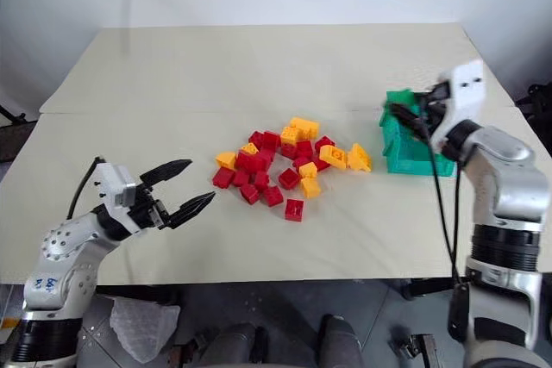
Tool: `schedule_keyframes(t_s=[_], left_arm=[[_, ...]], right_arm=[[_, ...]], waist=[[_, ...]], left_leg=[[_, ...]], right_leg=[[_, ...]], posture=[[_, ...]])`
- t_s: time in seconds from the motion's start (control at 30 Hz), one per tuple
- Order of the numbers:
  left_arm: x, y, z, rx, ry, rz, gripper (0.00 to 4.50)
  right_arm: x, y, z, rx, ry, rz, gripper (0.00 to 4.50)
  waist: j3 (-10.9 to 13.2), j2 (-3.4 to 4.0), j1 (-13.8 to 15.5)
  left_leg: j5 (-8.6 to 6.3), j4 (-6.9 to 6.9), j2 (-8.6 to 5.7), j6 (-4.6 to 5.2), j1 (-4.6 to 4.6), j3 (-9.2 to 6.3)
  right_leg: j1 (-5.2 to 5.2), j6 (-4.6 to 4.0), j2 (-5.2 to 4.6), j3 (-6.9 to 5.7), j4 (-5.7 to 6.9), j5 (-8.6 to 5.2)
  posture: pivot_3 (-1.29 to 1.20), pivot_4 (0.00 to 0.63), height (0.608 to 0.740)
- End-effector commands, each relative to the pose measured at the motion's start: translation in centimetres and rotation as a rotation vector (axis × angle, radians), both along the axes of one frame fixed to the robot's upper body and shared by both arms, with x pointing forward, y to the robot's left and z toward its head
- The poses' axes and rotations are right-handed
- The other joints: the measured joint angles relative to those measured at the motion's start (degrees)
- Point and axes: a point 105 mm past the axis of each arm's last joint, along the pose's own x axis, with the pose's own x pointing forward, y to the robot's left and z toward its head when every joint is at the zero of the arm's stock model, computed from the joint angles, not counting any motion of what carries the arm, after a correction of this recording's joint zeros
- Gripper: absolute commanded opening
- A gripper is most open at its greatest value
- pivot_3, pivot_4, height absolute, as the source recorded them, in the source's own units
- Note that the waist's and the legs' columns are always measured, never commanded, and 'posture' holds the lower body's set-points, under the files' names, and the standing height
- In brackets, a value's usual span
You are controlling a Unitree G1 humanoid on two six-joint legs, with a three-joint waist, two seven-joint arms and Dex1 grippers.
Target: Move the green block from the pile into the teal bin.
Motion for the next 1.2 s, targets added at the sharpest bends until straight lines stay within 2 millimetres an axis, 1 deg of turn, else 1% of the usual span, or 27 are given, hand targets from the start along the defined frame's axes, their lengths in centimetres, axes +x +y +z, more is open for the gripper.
schedule_keyframes(t_s=[0.03,0.1,0.13,0.23,0.27,0.3,0.37,0.43,0.47,0.5,0.6,0.67,0.7,0.73,0.8,0.87,0.97,1.03,1.1,1.17,1.2], left_arm=[[-0.5,-1.1,1.3,-0.012,-0.039,-0.069,4.5],[-0.4,-1.3,1.4,-0.012,-0.041,-0.079,4.5],[-0.4,-1.5,1.5,-0.011,-0.045,-0.086,4.5],[-0.2,-1.7,1.6,-0.006,-0.049,-0.098,4.5],[-0.3,-1.7,1.6,-0.002,-0.048,-0.104,4.5],[-0.3,-1.7,1.6,0.0,-0.047,-0.107,4.5],[-0.4,-1.6,1.6,0.013,-0.044,-0.115,4.5],[-0.4,-1.3,1.5,0.022,-0.04,-0.115,4.5],[-0.4,-1.1,1.4,0.033,-0.037,-0.113,4.5],[-0.5,-0.8,1.3,0.043,-0.032,-0.111,4.5],[-0.4,0.3,0.9,0.096,-0.023,-0.089,4.5],[-0.4,1.2,0.6,0.114,-0.011,-0.074,4.5],[-0.4,1.6,0.5,0.121,-0.007,-0.07,4.5],[-0.4,2.0,0.4,0.129,-0.001,-0.063,4.5],[-0.3,2.6,0.2,0.152,0.0,-0.049,4.5],[-0.4,3.0,0.1,0.17,-0.003,-0.038,4.5],[-0.7,3.9,-0.1,0.198,0.001,-0.015,4.5],[-1.1,5.2,-0.9,0.246,0.014,0.038,4.5],[-1.6,6.1,-1.8,0.272,0.041,0.059,4.5],[-1.9,6.4,-2.1,0.287,0.039,0.064,4.5],[-1.9,6.4,-2.1,0.295,0.031,0.069,4.5]], right_arm=[[0.2,-2.9,0.2,-0.03,-0.03,-0.131,2.06],[0.4,-3.4,-0.3,-0.027,-0.017,-0.144,2.06],[0.7,-3.7,-1.2,-0.003,0.018,-0.15,2.06],[1.2,-3.3,-2.1,-0.039,0.056,-0.111,2.06],[1.2,-3.1,-1.8,-0.052,0.045,-0.097,2.8],[1.3,-3.0,-1.6,-0.056,0.038,-0.089,3.07],[1.0,-3.3,-1.0,-0.058,0.019,-0.084,3.75],[0.3,-3.4,0.2,-0.066,-0.033,-0.051,4.42],[-0.2,-3.0,0.7,-0.071,-0.06,-0.003,4.47],[-1.1,-2.0,1.2,-0.081,-0.088,0.085,4.47],[-3.9,0.7,1.1,-0.112,-0.113,0.318,4.47],[-5.3,1.7,0.2,-0.129,-0.083,0.401,4.47],[-5.1,1.3,-0.8,-0.149,-0.031,0.365,4.47],[-5.3,1.2,-1.4,-0.15,-0.009,0.364,4.47],[-6.3,2.1,-1.6,-0.117,-0.021,0.436,4.47],[-8.5,4.1,-2.3,-0.111,-0.005,0.597,4.47],[-11.2,6.0,-4.3,-0.135,0.07,0.732,4.47],[-13.2,6.9,-6.8,-0.18,0.134,0.813,4.47],[-14.0,6.7,-8.7,-0.239,0.161,0.84,4.47],[-13.9,6.4,-9.2,-0.241,0.152,0.826,4.47],[-13.8,6.3,-9.1,-0.222,0.142,0.817,4.47]], waist=[[0.0,0.0,-0.4],[0.0,0.02,-0.7],[0.0,0.02,-0.8],[0.0,0.01,-0.6],[0.0,0.02,-0.5],[0.0,0.02,-0.5],[0.0,0.06,-0.2],[0.0,0.07,0.0],[0.0,0.07,0.2],[0.0,0.07,0.3],[0.0,0.07,0.5],[0.0,0.07,0.6],[0.0,0.07,0.6],[0.0,0.07,0.7],[0.0,0.07,0.7],[0.0,0.07,0.8],[0.0,0.07,1.3],[0.0,0.06,1.4],[0.0,0.06,1.5],[0.1,0.05,1.5],[0.1,0.05,1.5]], left_leg=[[0.0,-0.01,-0.02,0.0,0.02,0.2],[0.0,-0.06,0.05,-0.01,0.08,0.43],[0.0,-0.05,0.16,-0.01,0.08,0.44],[0.01,0.0,0.24,0.0,0.06,0.49],[0.01,0.02,0.24,0.01,0.06,0.48],[0.01,0.02,0.24,0.01,0.06,0.5],[0.01,0.02,0.24,0.01,0.05,0.5],[0.01,0.02,0.24,0.01,0.04,0.5],[0.01,0.02,0.24,0.01,0.02,0.49],[0.01,0.02,0.24,0.02,0.0,0.46],[0.01,0.0,0.27,0.01,-0.01,0.42],[-0.01,0.0,0.32,0.01,0.0,0.43],[-0.01,0.0,0.32,0.01,0.02,0.44],[-0.02,0.01,0.31,0.02,0.04,0.46],[-0.01,0.03,0.31,0.04,0.05,0.5],[0.0,0.03,0.32,0.04,0.05,0.51],[-0.02,0.01,0.36,0.02,0.06,0.46],[-0.03,0.01,0.35,0.03,0.06,0.47],[-0.08,0.01,0.35,0.04,0.08,0.47],[-0.11,0.02,0.33,0.09,0.08,0.53],[-0.1,0.03,0.32,0.13,0.09,0.52]], right_leg=[[0.0,0.0,0.04,0.0,0.0,0.0],[0.0,-0.02,0.06,0.01,0.0,-0.01],[0.0,-0.02,0.06,0.01,0.0,-0.01],[0.0,-0.02,0.05,0.03,-0.01,-0.01],[0.02,-0.02,0.05,0.03,-0.02,-0.01],[0.02,-0.02,0.05,0.04,-0.04,-0.01],[0.02,-0.02,0.05,0.05,-0.04,-0.01],[0.01,-0.02,0.05,0.05,-0.05,-0.01],[0.01,-0.02,0.05,0.04,-0.09,-0.01],[0.02,-0.02,0.05,0.02,-0.12,-0.01],[0.05,-0.01,0.08,-0.04,-0.19,-0.01],[0.1,-0.01,0.13,-0.06,-0.27,-0.01],[0.12,-0.01,0.13,-0.06,-0.28,0.0],[0.15,-0.01,0.13,-0.05,-0.31,-0.01],[0.18,-0.02,0.13,-0.03,-0.38,0.0],[0.18,-0.06,0.13,-0.02,-0.42,0.02],[0.18,-0.06,0.15,-0.05,-0.4,0.03],[0.18,-0.06,0.14,-0.04,-0.43,0.03],[0.22,-0.05,0.14,-0.06,-0.44,0.03],[0.23,-0.05,0.14,-0.02,-0.52,0.03],[0.22,-0.05,0.12,0.04,-0.56,0.03]], posture=[[0.0,0.15,0.74],[0.0,0.15,0.74],[0.0,0.15,0.74],[0.0,0.15,0.74],[0.0,0.15,0.74],[0.0,0.15,0.74],[0.0,0.15,0.74],[0.0,0.15,0.74],[0.0,0.15,0.74],[0.0,0.15,0.74],[0.0,0.15,0.74],[0.0,0.15,0.74],[0.0,0.15,0.74],[0.0,0.15,0.74],[0.0,0.15,0.74],[0.0,0.15,0.74],[0.0,0.15,0.74],[0.0,0.15,0.74],[0.0,0.15,0.74],[0.0,0.15,0.74],[0.0,0.15,0.74]])
